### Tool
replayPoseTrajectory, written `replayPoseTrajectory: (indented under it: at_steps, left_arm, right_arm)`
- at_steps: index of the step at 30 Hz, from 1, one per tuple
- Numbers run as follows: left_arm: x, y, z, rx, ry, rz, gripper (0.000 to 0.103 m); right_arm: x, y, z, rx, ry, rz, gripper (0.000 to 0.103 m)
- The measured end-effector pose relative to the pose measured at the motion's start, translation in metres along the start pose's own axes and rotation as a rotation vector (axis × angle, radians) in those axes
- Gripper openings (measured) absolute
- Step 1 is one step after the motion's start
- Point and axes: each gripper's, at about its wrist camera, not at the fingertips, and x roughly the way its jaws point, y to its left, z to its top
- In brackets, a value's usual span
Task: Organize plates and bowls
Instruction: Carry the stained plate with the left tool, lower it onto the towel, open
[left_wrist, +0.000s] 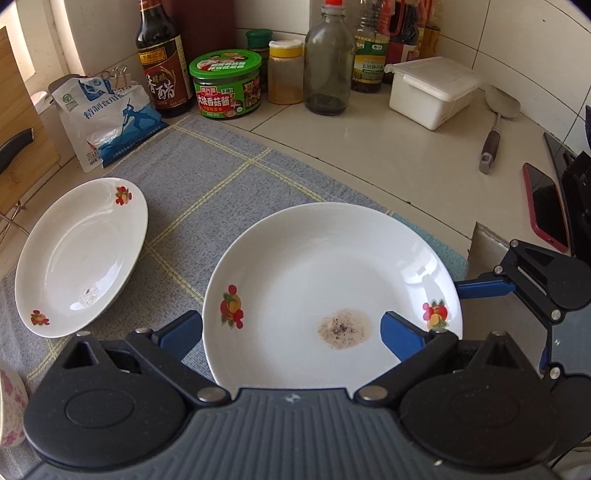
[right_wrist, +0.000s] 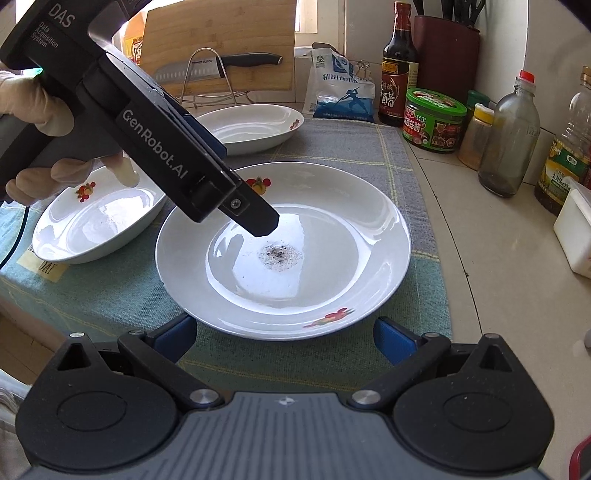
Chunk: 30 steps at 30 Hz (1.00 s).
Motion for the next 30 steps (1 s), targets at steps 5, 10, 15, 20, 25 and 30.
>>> replayPoseTrajectory:
  at_steps: [5,10,15,20,25,30]
  left_arm:
    - [0.009,0.011,0.004,0.023,0.027,-0.047,0.098]
    - [0.017,0.018,0.009,0.055,0.048,-0.084,0.094]
    - [0.028,0.030,0.017,0.064,0.092,-0.133,0.083]
    - [0.039,0.039,0.024,0.061,0.132,-0.197,0.079]
    - [0.050,0.046,0.031,0.050,0.161,-0.257,0.078]
    - [0.055,0.049,0.036,0.044,0.172,-0.291,0.078]
  right_arm:
    - [0.005,-0.001,-0.002,-0.008,-0.009,0.007,0.103]
    - [0.011,-0.004,-0.002,-0.007,-0.009,0.007,0.103]
    - [0.013,-0.002,-0.005,-0.039,-0.025,-0.007,0.103]
    - [0.014,-0.003,-0.004,-0.058,-0.029,-0.008,0.103]
    - [0.015,-0.004,-0.003,-0.067,-0.026,0.001,0.103]
    - [0.015,-0.004,-0.001,-0.073,-0.019,0.008,0.103]
